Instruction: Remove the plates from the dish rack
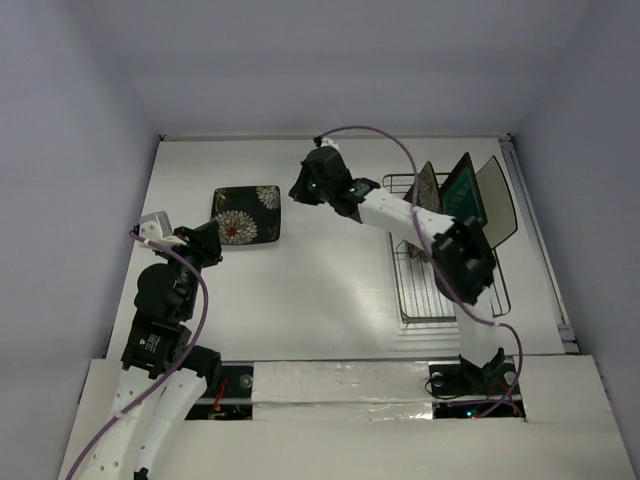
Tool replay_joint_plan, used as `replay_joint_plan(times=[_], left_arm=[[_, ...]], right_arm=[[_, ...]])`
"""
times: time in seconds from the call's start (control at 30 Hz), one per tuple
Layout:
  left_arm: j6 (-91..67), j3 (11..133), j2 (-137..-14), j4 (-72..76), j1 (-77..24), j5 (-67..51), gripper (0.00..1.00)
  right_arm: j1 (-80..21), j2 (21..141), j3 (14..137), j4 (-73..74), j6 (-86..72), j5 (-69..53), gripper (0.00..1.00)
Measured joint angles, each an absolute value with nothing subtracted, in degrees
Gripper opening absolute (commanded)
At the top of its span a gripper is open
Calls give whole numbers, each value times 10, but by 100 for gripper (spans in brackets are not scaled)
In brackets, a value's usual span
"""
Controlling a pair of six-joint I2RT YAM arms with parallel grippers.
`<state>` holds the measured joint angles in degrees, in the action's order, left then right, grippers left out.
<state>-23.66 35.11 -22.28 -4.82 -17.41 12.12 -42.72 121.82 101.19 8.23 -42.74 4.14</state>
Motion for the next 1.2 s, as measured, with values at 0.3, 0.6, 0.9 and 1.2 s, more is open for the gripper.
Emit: replay_joint_plan(times=[0.3, 0.6, 0.9, 1.2], left_arm=[[-237, 351, -223, -51, -175, 121, 0], [-238, 350, -239, -50, -177, 121, 16], [-241, 341, -242, -51, -177, 121, 20], [-243, 341, -242, -51, -177, 121, 25]], right_arm=[[-385, 868, 850, 201, -243, 240, 1], [-302, 762, 804, 369, -191, 392, 74], [-271, 816, 771, 409, -175, 399, 60], [-252, 864, 764, 411, -147, 396, 31]])
